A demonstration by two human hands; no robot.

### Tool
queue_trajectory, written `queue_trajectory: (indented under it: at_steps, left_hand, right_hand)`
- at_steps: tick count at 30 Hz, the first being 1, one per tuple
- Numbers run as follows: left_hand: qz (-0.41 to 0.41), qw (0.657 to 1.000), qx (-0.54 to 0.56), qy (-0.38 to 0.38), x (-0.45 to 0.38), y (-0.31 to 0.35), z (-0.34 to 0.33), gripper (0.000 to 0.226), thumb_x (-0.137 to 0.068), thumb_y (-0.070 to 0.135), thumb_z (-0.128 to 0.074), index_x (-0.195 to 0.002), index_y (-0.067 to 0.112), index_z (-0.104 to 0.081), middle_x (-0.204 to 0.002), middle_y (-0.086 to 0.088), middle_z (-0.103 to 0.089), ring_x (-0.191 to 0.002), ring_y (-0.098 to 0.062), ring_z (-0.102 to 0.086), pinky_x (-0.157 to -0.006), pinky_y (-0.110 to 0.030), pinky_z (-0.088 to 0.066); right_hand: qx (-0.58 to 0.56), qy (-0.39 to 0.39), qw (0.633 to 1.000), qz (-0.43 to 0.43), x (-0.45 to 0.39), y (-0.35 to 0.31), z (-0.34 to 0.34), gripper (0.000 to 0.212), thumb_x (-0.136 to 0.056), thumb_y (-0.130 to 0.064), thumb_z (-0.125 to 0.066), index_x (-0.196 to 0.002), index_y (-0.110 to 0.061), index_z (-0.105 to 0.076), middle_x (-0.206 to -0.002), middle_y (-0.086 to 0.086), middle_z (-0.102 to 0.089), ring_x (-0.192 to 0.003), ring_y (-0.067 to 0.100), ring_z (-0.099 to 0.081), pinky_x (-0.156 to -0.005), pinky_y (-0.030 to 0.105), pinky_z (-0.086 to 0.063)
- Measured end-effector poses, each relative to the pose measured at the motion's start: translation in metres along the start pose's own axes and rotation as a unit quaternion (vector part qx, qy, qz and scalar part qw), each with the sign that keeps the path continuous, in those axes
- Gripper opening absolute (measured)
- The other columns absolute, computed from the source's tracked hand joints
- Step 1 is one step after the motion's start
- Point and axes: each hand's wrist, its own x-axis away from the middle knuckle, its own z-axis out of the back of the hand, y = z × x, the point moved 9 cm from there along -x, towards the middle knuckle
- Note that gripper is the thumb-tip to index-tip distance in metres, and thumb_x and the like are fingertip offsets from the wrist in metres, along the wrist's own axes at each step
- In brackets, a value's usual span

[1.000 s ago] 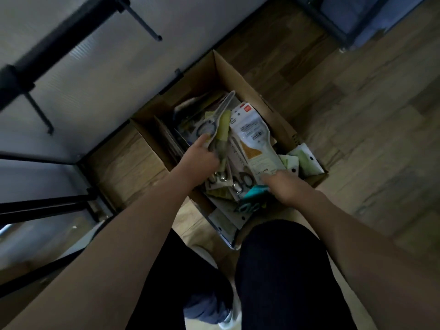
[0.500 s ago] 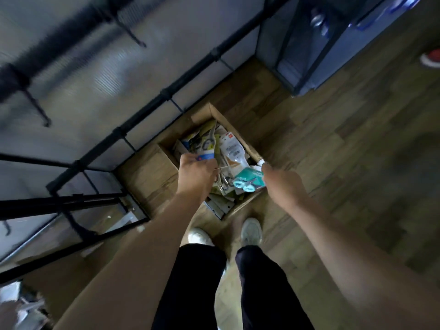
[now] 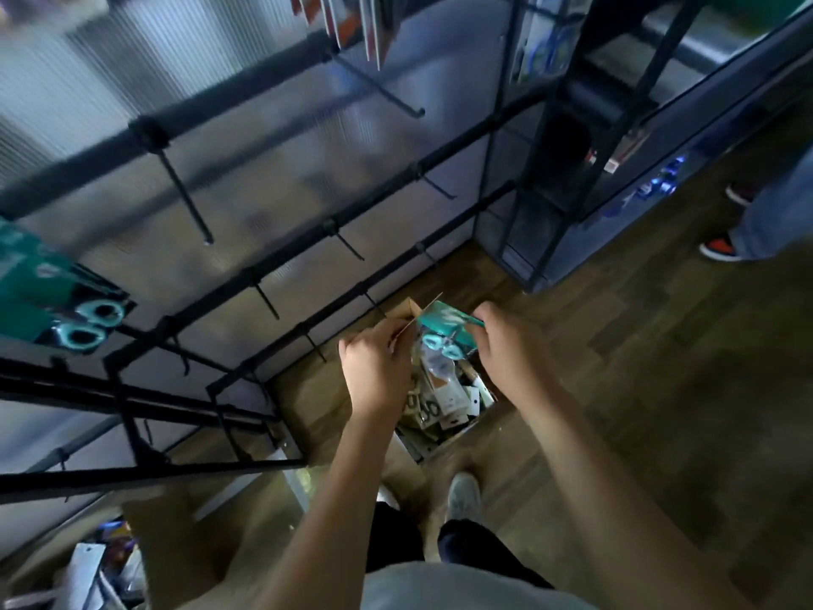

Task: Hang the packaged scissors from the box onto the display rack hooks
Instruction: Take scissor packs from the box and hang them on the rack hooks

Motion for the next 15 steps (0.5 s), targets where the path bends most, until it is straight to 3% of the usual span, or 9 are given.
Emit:
queue_trajectory:
  at_steps: [4,10,15]
  left_hand:
    - [-0.013,0.994,0.013,0.106,0.01,0.02,0.071,0.013,-0.083,0.015,-0.061,-0.082,0.008,-0.072,-0.065,-0.004,-0.068,-0.057,-0.024,-0.061,-0.057,-0.039,-0.051]
    - [0.041,0.978,0.014,0.206,0.025,0.004,0.15,0.015,-0.088,0.013,-0.053,-0.083,0.009,-0.067,-0.074,-0.009,-0.065,-0.069,-0.029,-0.058,-0.064,-0.038,-0.047]
    - [0.024,0.958,-0.026,0.283,0.029,-0.006,0.231,0.014,-0.085,0.01,-0.052,-0.08,0.003,-0.064,-0.07,-0.012,-0.06,-0.066,-0.03,-0.055,-0.062,-0.036,-0.043]
  right_hand:
    - [-0.008,0.066,0.996,0.058,-0.005,-0.053,0.052,0.017,-0.094,-0.022,-0.055,-0.103,-0.008,-0.061,-0.085,0.008,-0.067,-0.076,0.028,-0.063,-0.056,0.027,-0.036]
    - [-0.035,0.03,0.986,0.16,-0.02,-0.146,0.064,0.02,-0.097,-0.026,-0.049,-0.108,-0.013,-0.059,-0.092,0.008,-0.069,-0.083,0.029,-0.064,-0.065,0.035,-0.047]
    - [-0.054,-0.021,0.975,0.214,-0.026,-0.221,0.052,0.02,-0.098,-0.028,-0.044,-0.112,-0.016,-0.054,-0.104,0.004,-0.065,-0.094,0.029,-0.059,-0.067,0.033,-0.037]
